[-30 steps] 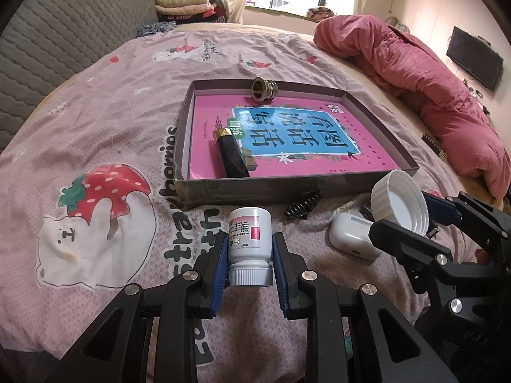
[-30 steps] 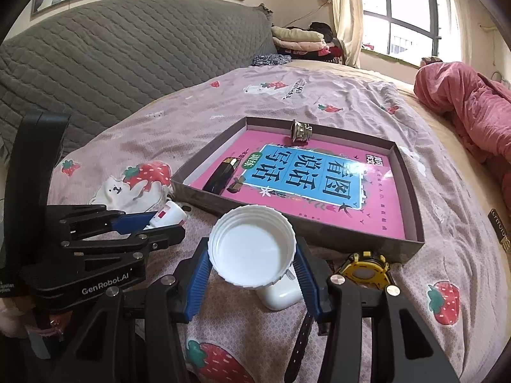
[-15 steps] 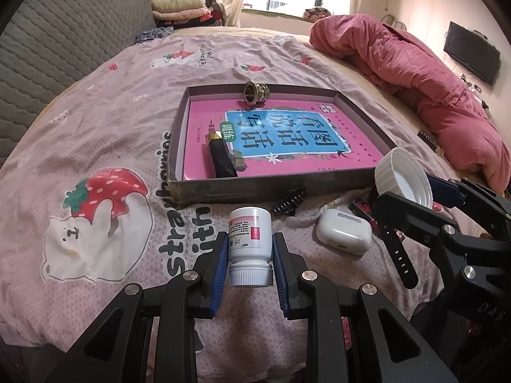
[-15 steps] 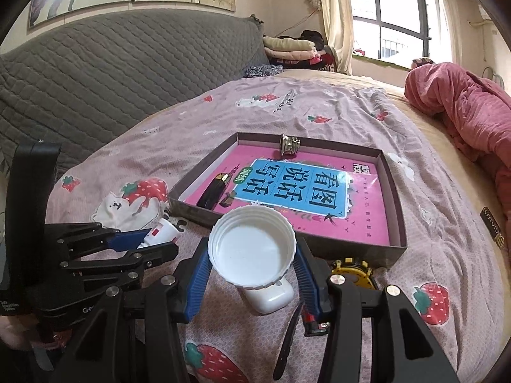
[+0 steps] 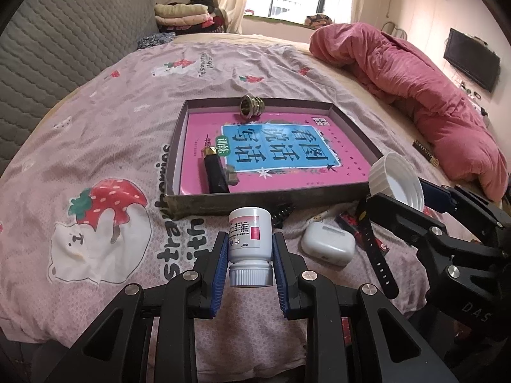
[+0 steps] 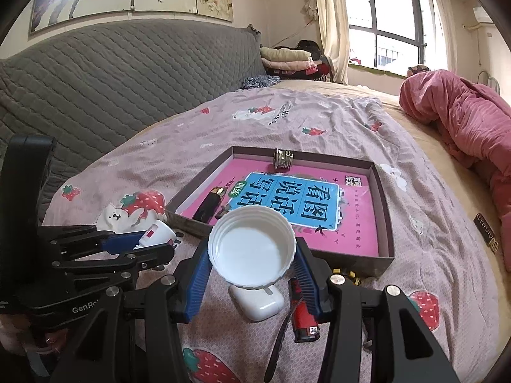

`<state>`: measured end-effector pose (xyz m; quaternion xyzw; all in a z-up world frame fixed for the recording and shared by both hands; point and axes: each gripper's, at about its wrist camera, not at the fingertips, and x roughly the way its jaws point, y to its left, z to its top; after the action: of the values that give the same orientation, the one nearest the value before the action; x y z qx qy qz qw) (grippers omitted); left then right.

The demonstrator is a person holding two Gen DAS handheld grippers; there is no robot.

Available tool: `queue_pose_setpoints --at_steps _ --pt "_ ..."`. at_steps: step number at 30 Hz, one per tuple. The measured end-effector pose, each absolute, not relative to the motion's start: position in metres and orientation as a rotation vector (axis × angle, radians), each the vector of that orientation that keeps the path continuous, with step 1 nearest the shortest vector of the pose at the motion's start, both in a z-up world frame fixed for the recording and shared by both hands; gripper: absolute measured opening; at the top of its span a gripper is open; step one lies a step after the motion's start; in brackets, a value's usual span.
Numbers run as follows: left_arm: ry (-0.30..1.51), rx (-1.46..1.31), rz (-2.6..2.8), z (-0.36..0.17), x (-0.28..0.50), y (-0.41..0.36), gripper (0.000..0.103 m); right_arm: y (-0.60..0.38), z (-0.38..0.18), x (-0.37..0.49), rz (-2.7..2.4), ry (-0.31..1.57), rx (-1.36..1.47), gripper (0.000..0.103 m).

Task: Organize rigid objects
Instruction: 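Lift the pill bottle with left tool while right tool carries the cap over the tray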

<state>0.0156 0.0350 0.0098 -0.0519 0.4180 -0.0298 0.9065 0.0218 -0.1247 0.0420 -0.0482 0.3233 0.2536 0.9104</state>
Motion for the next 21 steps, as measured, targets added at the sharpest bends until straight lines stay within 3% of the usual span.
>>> queue_pose_setpoints --at_steps 21 --pt "0.837 -0.118 -0.062 0.033 0.040 0.013 0.027 -0.147 0.046 0.033 0.484 0.617 -0.067 0.050"
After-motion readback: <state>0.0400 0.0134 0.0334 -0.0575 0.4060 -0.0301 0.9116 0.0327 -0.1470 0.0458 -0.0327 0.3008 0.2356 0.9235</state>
